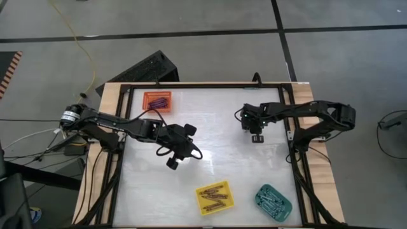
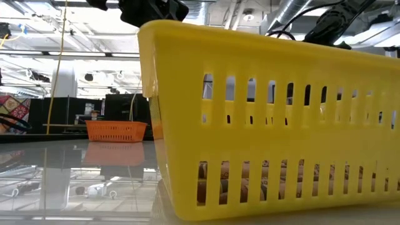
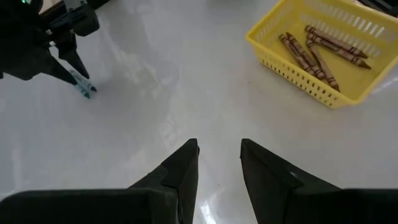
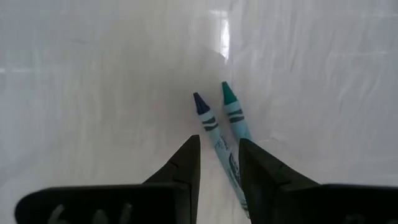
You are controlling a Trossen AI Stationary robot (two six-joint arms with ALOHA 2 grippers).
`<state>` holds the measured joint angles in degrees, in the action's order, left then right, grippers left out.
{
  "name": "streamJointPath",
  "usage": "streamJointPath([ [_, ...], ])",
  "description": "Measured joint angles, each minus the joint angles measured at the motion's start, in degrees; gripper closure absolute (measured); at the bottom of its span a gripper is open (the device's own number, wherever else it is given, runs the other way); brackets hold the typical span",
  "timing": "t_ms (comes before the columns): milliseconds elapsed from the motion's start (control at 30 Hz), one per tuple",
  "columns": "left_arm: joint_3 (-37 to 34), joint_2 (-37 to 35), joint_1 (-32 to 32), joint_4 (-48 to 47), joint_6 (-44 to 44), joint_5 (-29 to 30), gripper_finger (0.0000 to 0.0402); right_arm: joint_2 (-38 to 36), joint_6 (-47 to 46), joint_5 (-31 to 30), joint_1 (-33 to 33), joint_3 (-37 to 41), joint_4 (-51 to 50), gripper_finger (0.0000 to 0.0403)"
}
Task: Sort crayons
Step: Put the blue crayon into the green bin
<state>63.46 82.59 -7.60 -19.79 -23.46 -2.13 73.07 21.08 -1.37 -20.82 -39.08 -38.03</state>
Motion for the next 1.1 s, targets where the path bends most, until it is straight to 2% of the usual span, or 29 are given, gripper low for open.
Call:
streamJointPath([
  [367, 0.0, 0.0, 0.0, -1.5, 0.7, 0.0, 0.0291, 9.3, -1.8, 1.5, 3.2, -0.3, 1.6, 0.0311],
  [633, 0.0, 0.0, 0.0, -1.5, 0.4, 0.0, 0.0291, 8.8, -6.1, 1.2, 7.8, -0.5, 1.6, 0.0393],
  [833, 0.0, 0.0, 0.0, -1.5, 0.2, 0.0, 0.0291, 8.6, -9.8, 2.3, 11.1, -3.2, -1.2, 0.0399],
  [900, 0.0, 0.0, 0.0, -1.5, 0.2, -0.3, 0.0291, 7.9, -11.5, 5.0, 12.6, -4.6, -1.2, 0.0400],
  [1100, 0.0, 0.0, 0.0, -1.3, 0.7, -0.5, 0.0291, 1.9, -17.9, 4.5, 18.3, -9.0, -1.7, 0.0402],
])
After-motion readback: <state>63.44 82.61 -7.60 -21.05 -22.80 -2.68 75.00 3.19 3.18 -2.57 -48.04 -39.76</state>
